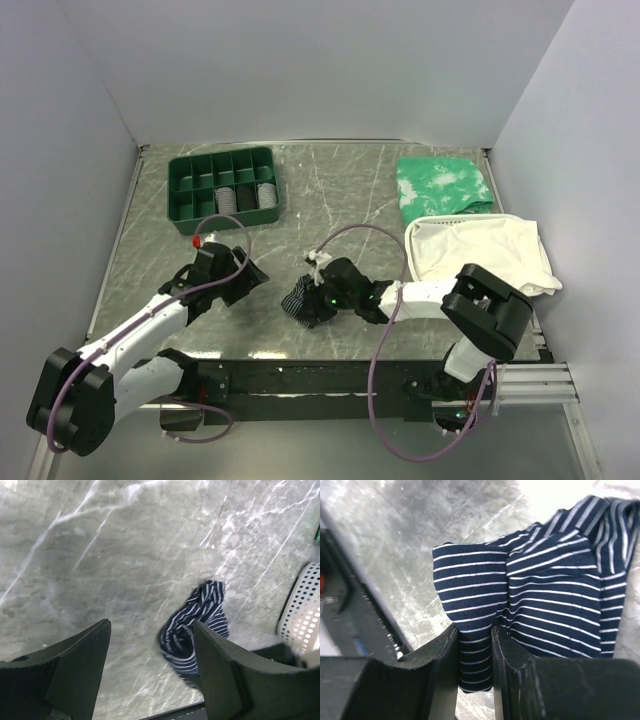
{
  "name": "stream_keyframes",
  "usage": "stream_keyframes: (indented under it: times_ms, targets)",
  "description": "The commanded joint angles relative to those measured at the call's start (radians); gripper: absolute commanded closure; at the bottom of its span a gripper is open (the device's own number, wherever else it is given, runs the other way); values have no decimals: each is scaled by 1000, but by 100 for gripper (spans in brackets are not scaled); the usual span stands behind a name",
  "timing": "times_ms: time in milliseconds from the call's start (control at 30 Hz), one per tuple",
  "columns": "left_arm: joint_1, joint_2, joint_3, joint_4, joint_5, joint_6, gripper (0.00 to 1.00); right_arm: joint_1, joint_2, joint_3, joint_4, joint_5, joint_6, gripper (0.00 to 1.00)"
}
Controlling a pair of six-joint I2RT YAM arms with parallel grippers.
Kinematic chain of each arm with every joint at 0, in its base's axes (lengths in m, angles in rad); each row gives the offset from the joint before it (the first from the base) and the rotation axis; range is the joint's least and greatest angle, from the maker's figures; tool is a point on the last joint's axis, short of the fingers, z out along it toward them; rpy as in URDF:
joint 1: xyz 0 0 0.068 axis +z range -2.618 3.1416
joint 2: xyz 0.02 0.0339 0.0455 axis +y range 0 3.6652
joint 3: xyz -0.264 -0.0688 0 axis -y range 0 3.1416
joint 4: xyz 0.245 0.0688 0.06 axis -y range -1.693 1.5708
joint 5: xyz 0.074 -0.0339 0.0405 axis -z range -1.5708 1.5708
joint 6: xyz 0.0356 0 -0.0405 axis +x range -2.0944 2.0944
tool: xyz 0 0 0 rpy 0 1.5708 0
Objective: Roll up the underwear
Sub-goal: Roll the underwear to the center of the board.
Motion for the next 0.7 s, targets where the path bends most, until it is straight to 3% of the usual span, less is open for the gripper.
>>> stream_keyframes:
  times_ms: [0,133,300,533,667]
  targets:
    - [2,-28,-26,76,19,41,28,-78,2,-48,124,-207,80,84]
    - [1,-19,-31,136,72,76,28,-162,76,-77,283,-402,167,84]
    - [-11,-31,-52,205,128,105,28,-225,176,-82,392,-513,264,83]
    - [-160,-25,-78,245,79,59,28,-262,243,-27,307,-545,295,81]
    - [-188,-8,-121,308,55,16,28,-276,265,-8,250,-528,301,80]
